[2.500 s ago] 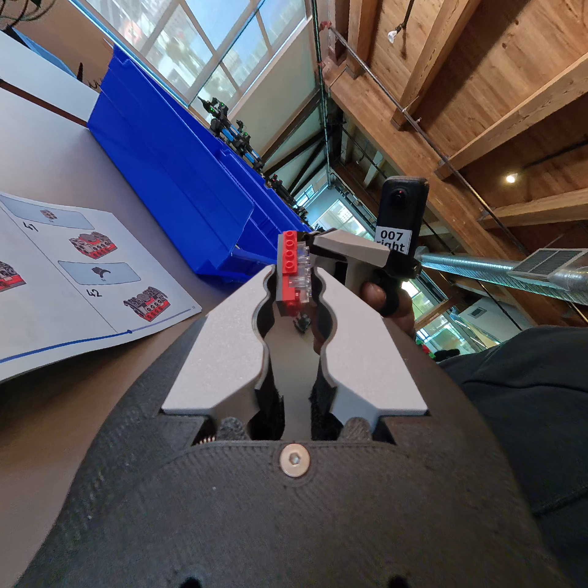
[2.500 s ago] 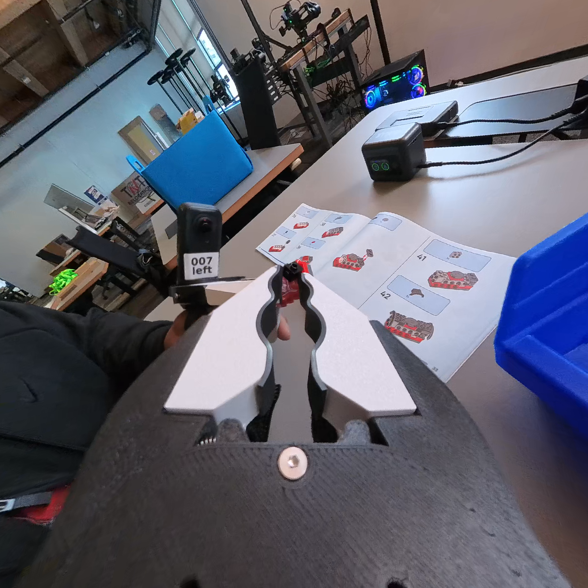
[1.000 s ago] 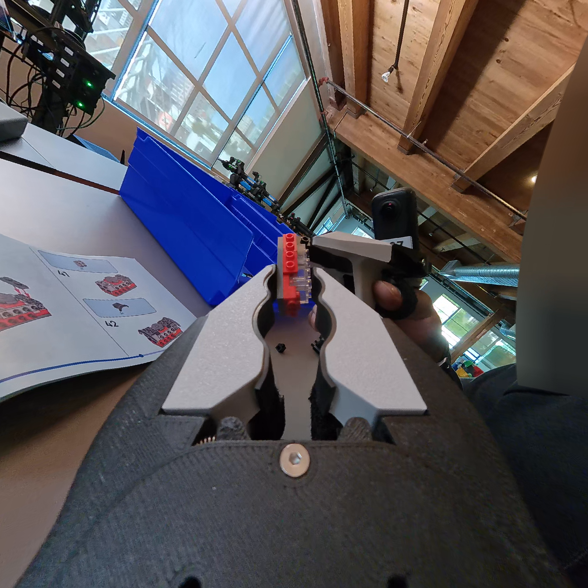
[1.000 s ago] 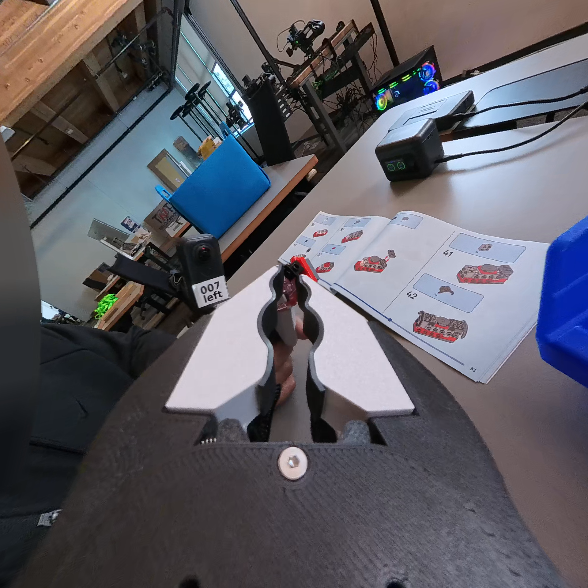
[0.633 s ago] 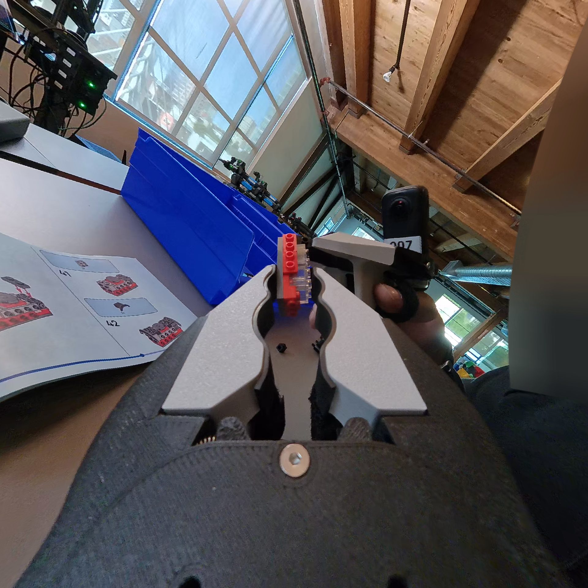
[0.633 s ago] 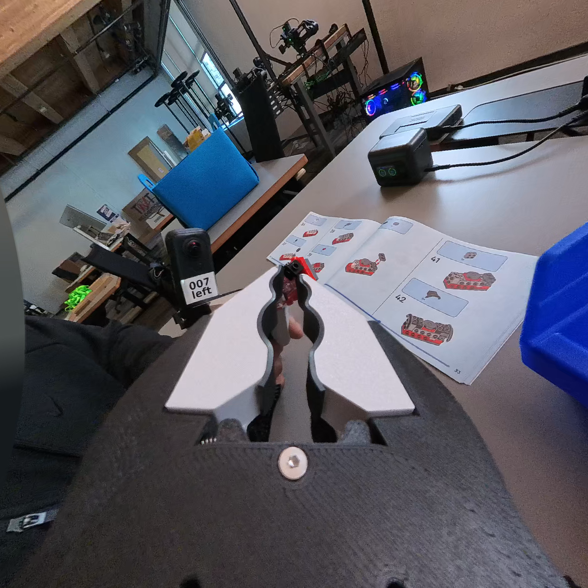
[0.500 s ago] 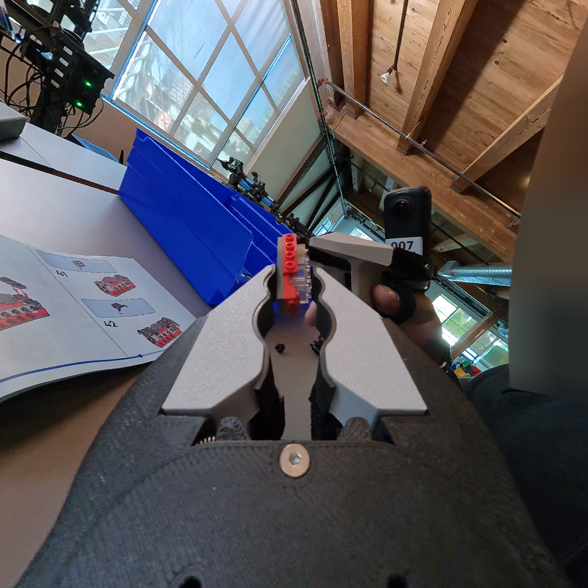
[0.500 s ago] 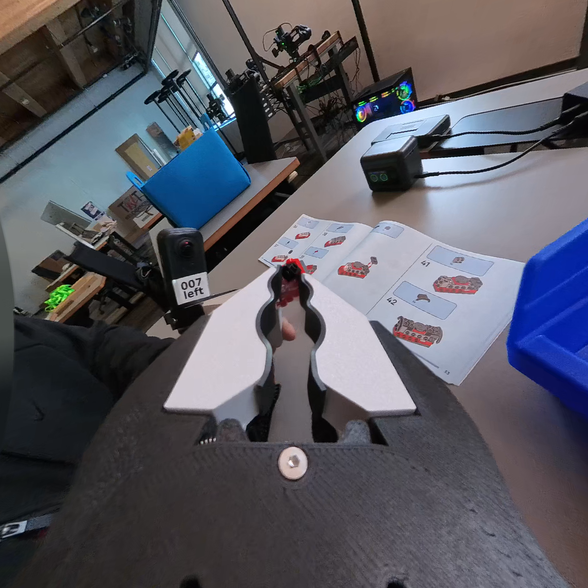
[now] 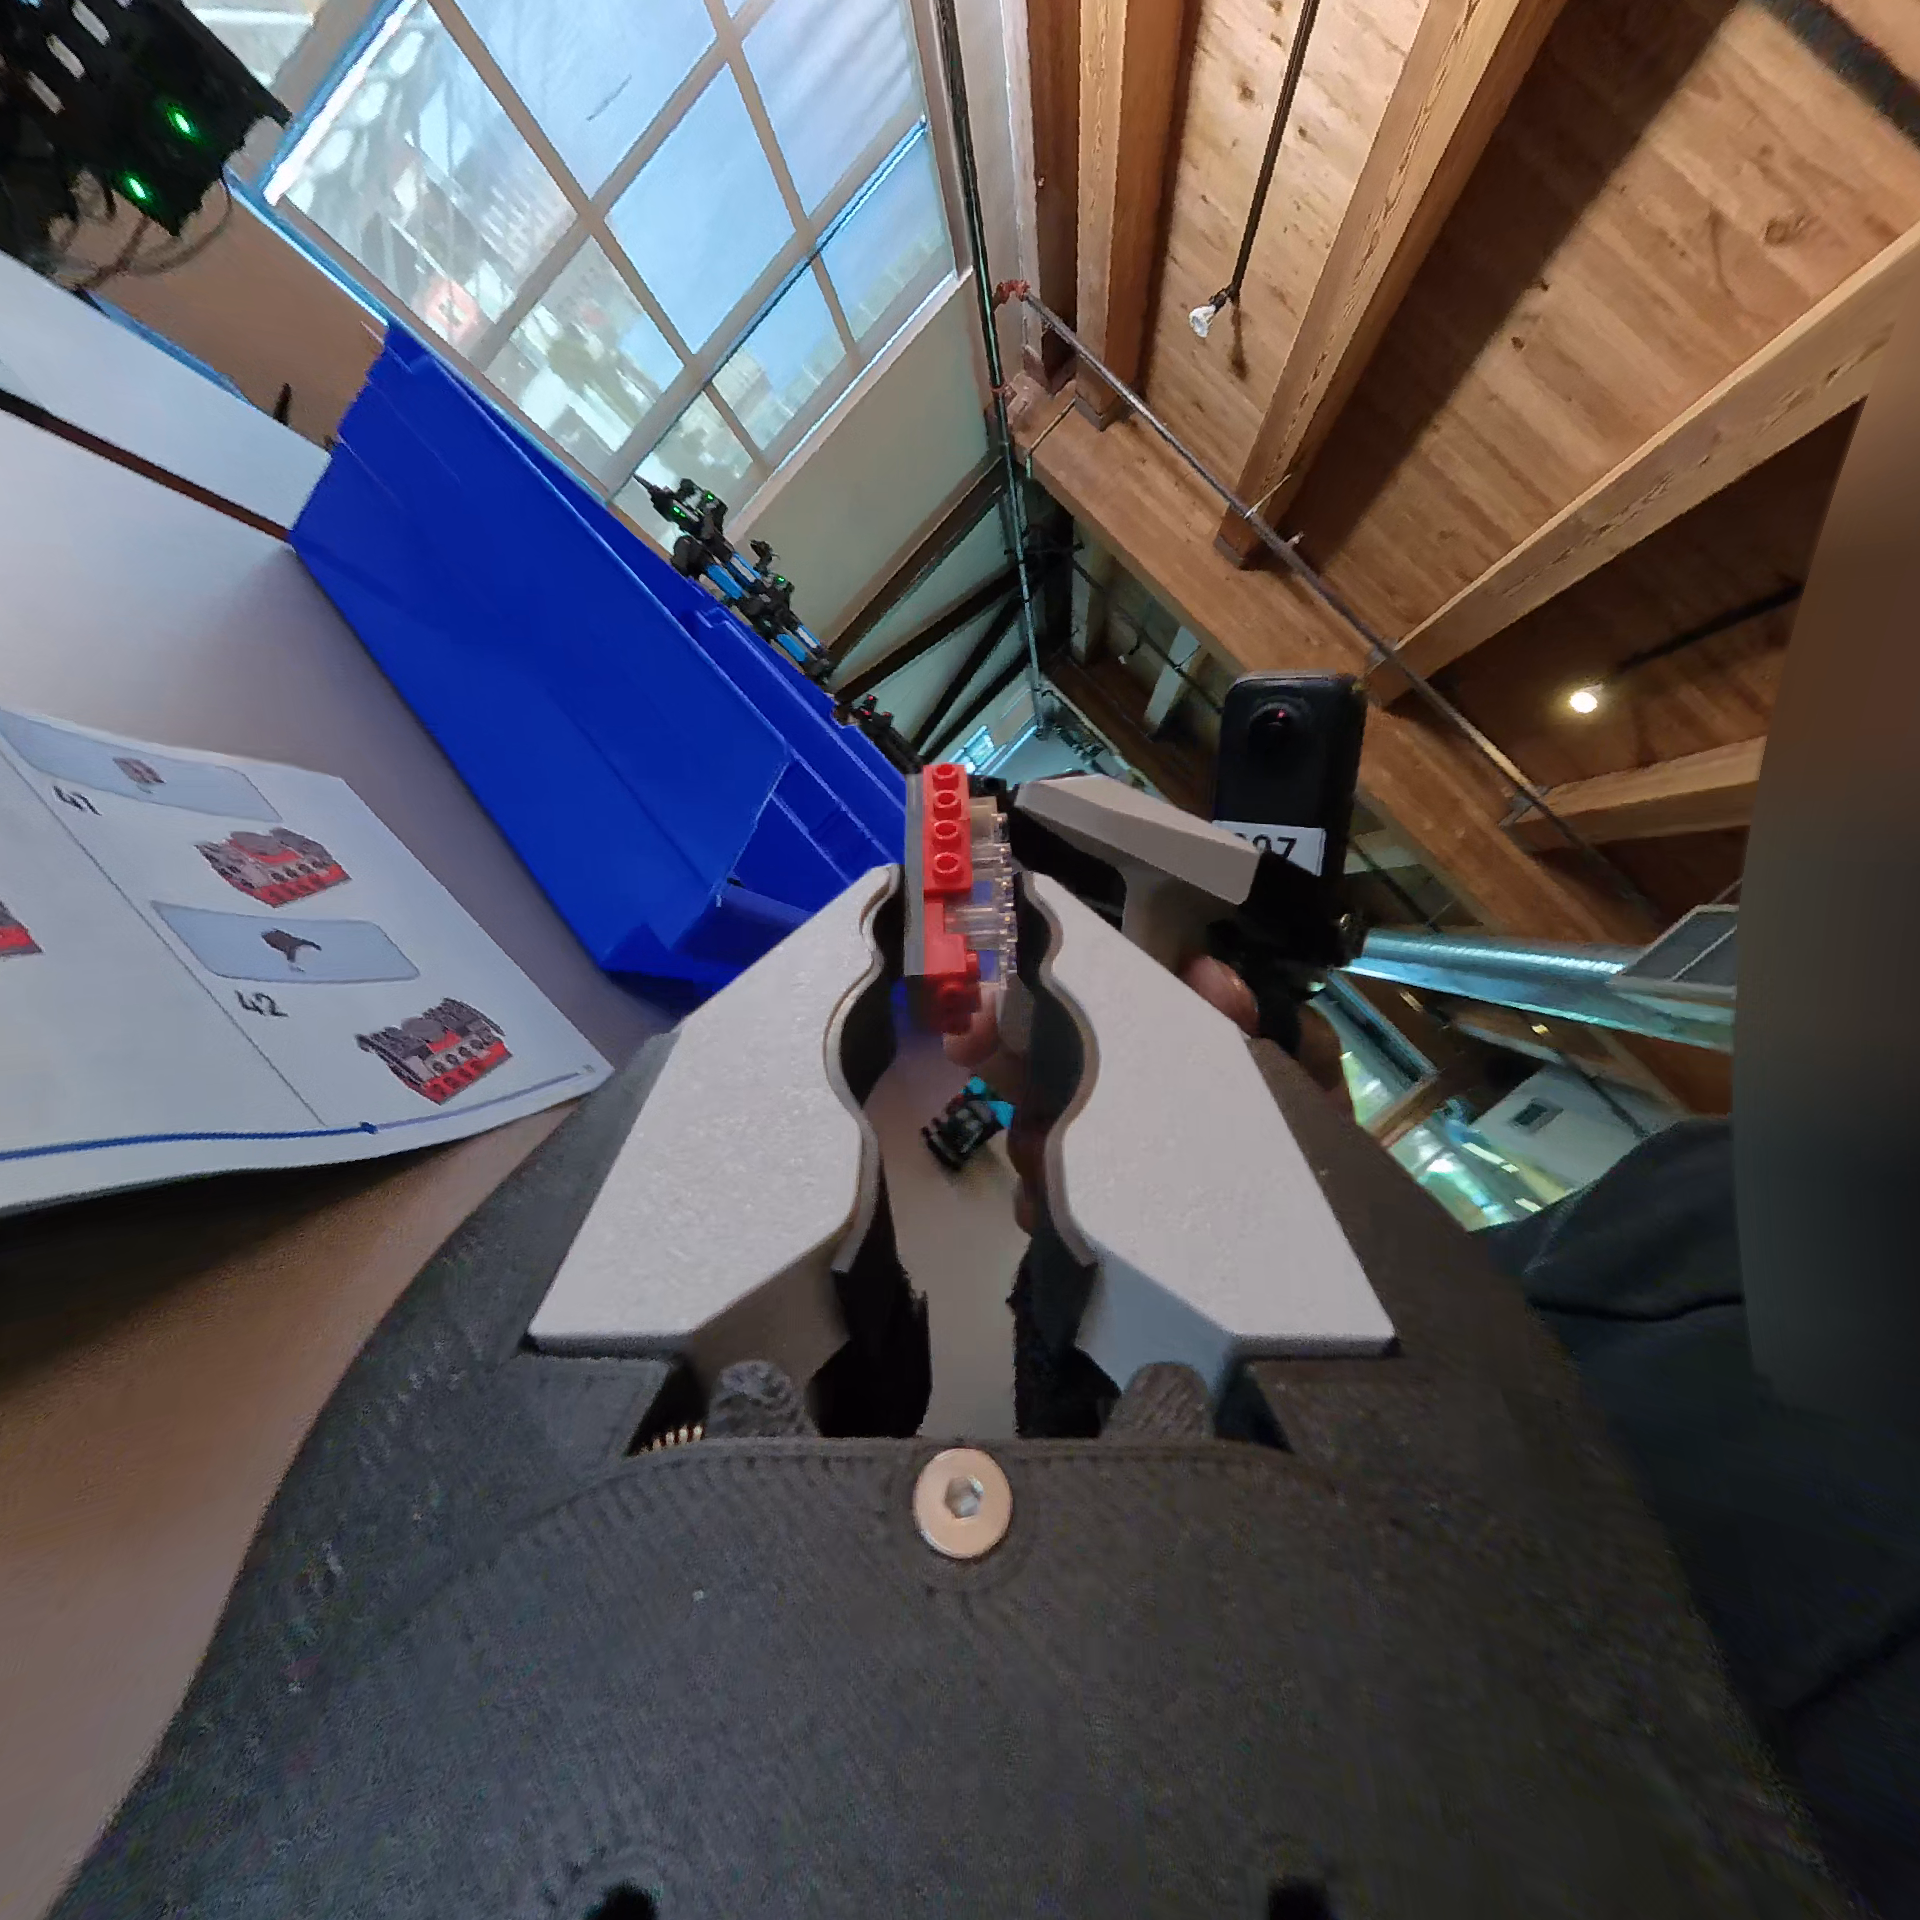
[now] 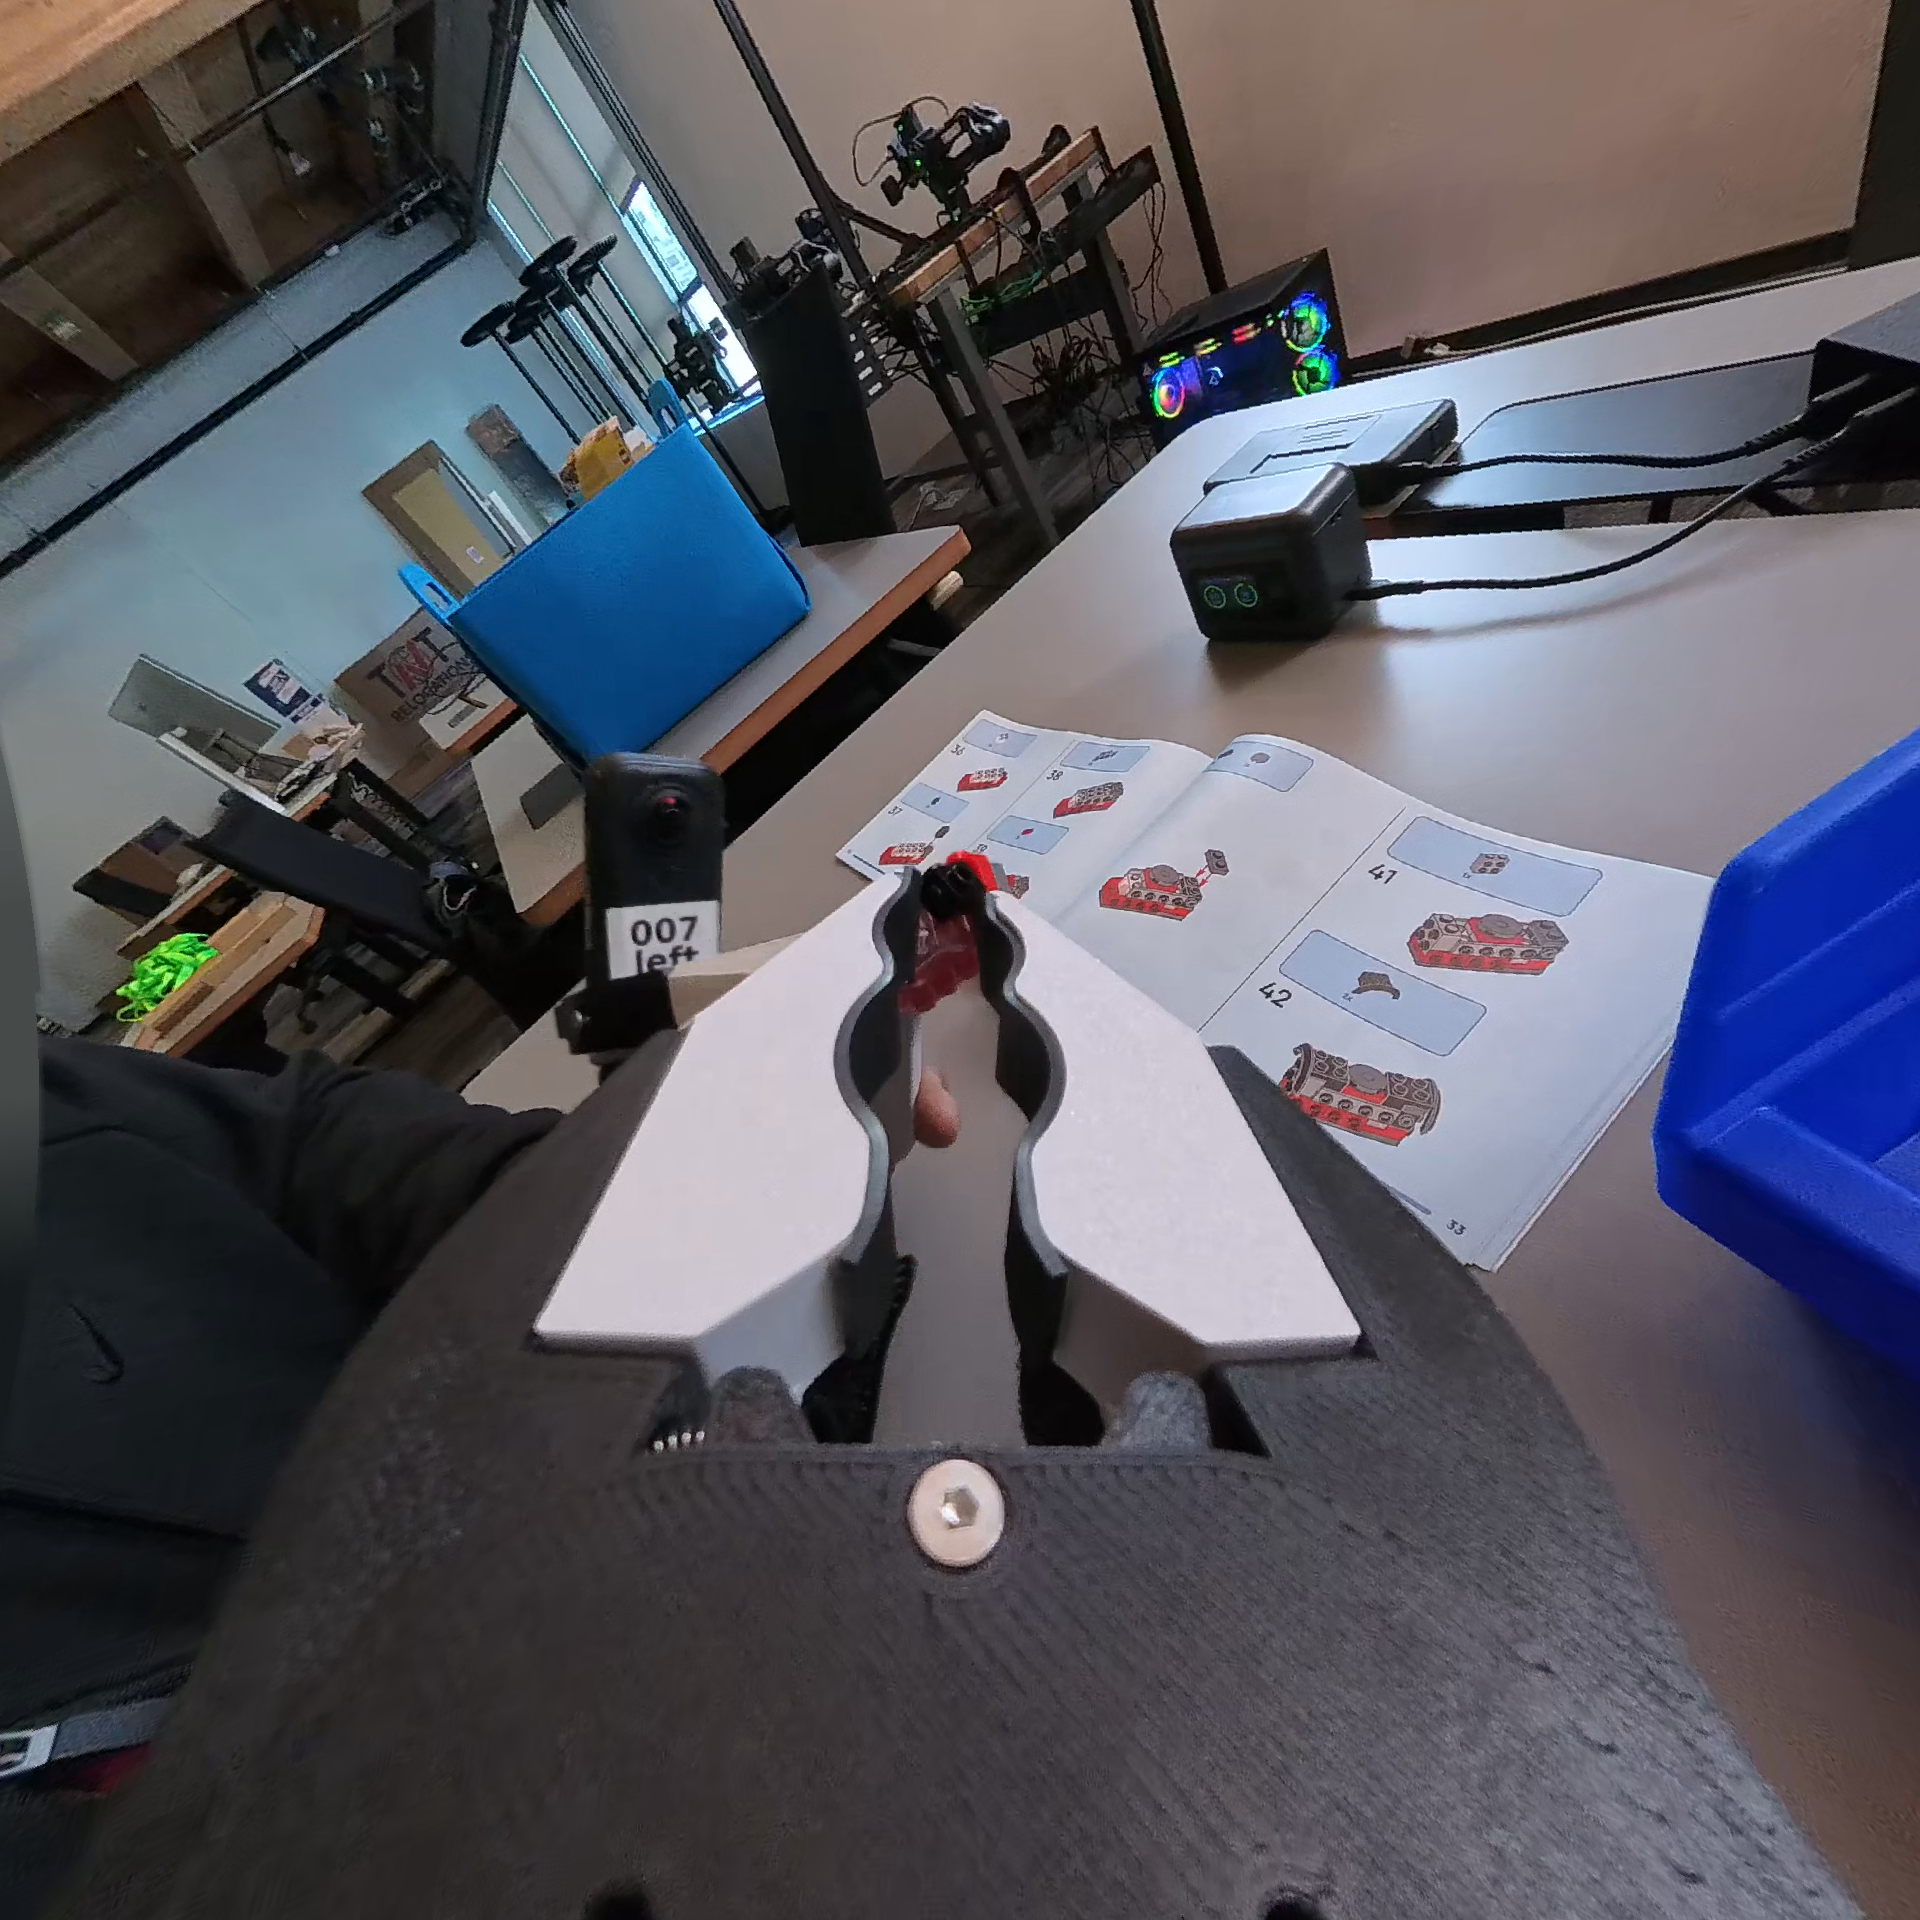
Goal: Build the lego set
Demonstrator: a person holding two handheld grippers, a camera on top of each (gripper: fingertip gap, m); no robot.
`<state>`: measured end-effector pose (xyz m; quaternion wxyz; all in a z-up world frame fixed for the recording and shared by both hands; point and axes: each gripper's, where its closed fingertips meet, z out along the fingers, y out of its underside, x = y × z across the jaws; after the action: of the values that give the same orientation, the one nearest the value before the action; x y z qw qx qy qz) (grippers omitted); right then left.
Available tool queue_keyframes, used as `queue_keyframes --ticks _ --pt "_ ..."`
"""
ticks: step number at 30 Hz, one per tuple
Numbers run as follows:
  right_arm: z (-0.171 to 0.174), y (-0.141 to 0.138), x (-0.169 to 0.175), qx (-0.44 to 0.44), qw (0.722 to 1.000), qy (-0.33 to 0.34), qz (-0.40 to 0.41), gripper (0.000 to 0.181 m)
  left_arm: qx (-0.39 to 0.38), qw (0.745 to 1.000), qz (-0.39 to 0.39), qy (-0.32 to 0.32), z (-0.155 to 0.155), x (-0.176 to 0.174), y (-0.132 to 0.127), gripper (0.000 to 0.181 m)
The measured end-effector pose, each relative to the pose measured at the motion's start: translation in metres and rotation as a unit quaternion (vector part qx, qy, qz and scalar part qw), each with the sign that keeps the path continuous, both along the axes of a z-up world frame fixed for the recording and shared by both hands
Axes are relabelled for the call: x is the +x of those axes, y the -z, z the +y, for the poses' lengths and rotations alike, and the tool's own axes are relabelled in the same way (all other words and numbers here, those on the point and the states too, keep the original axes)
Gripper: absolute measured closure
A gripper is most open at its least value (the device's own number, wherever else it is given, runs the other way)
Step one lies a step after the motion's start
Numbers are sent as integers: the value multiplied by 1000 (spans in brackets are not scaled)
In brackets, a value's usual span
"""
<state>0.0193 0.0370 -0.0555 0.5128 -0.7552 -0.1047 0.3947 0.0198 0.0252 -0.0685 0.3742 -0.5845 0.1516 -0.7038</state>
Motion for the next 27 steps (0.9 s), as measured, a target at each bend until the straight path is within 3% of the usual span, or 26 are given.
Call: queue_keyframes --ticks 7,27 --pt "1 2 0 4 1000 6 -7 171 -66 997 -35 30 1 0 1 162" --pt "1 2 -2 28 999 14 -42 171 -109 990 -70 56 1 -1 1 162"
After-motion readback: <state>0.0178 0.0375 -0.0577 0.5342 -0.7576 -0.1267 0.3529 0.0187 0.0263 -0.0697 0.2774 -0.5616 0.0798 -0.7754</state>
